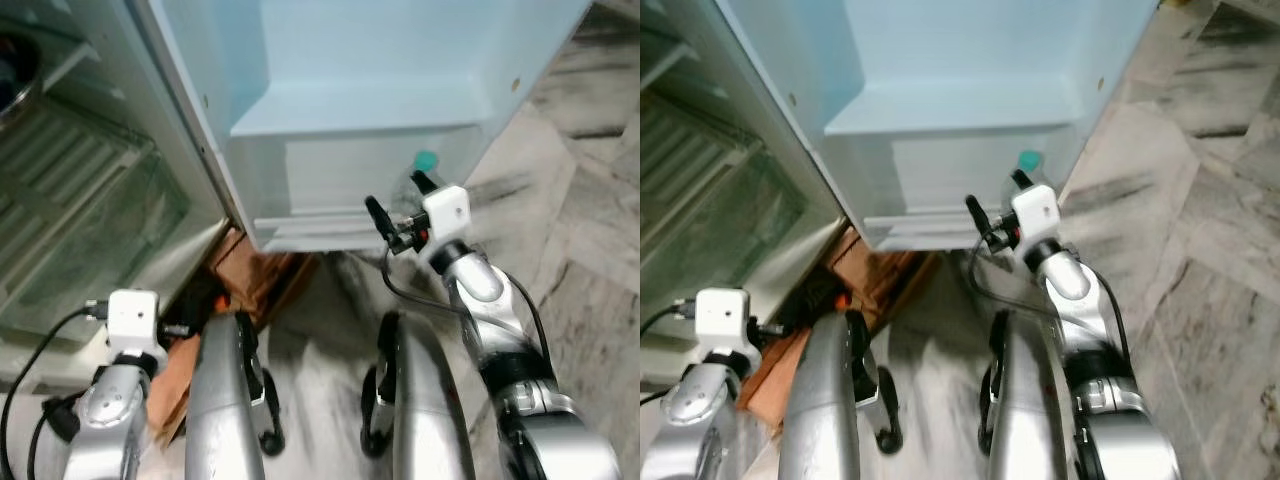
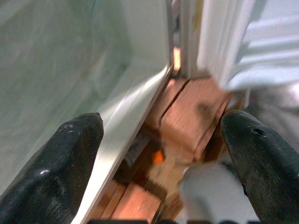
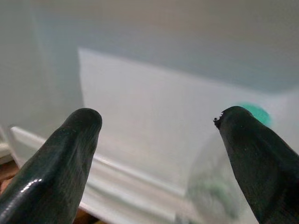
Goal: Restocking fridge
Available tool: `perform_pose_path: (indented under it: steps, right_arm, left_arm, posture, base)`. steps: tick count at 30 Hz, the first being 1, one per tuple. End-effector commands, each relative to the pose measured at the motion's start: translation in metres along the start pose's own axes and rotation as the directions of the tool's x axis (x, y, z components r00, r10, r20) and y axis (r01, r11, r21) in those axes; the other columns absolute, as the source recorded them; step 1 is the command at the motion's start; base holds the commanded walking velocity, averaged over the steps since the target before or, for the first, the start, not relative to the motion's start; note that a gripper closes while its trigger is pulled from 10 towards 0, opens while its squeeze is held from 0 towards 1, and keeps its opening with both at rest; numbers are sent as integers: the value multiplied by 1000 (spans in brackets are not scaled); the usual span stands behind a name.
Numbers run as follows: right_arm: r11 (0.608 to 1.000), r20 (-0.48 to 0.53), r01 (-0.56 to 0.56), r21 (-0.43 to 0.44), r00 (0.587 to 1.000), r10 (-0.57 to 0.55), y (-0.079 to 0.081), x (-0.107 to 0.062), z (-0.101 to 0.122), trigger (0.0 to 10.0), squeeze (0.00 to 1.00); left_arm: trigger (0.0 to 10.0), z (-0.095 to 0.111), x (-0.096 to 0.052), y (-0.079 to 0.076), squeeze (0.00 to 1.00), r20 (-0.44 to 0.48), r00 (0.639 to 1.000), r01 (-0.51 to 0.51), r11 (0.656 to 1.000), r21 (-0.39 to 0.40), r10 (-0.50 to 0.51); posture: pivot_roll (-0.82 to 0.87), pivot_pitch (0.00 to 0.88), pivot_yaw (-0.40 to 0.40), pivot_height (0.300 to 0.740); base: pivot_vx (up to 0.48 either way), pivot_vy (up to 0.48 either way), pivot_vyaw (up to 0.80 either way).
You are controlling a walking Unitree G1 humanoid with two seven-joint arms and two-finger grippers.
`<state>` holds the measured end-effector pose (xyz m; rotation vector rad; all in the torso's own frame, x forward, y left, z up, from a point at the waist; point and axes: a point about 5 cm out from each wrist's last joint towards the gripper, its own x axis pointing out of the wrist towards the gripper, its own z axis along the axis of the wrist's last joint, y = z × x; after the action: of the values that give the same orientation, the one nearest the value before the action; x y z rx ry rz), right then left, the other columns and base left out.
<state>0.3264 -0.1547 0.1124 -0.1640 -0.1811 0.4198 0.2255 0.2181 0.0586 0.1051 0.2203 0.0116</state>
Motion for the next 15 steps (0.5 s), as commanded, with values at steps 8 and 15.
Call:
perform_pose_path:
  steps: [8,15]
  right_arm:
    - [947,-76,290,139,957,-281,21,-53,-8,10000,0]
    - [927,-107,335,170,941,-321,27,-62,-4,10000,0]
  left_arm:
    - [10000,-4,7,-3,0,13,999,-33,999,-26,33]
    - [10000,-8,12,-8,0,15,1000,-3,1000,-31,3]
  posture:
    - [-30,60,19,546]
    - [-57,26,22,575]
  base:
    - [0,0,0]
    - [0,0,0]
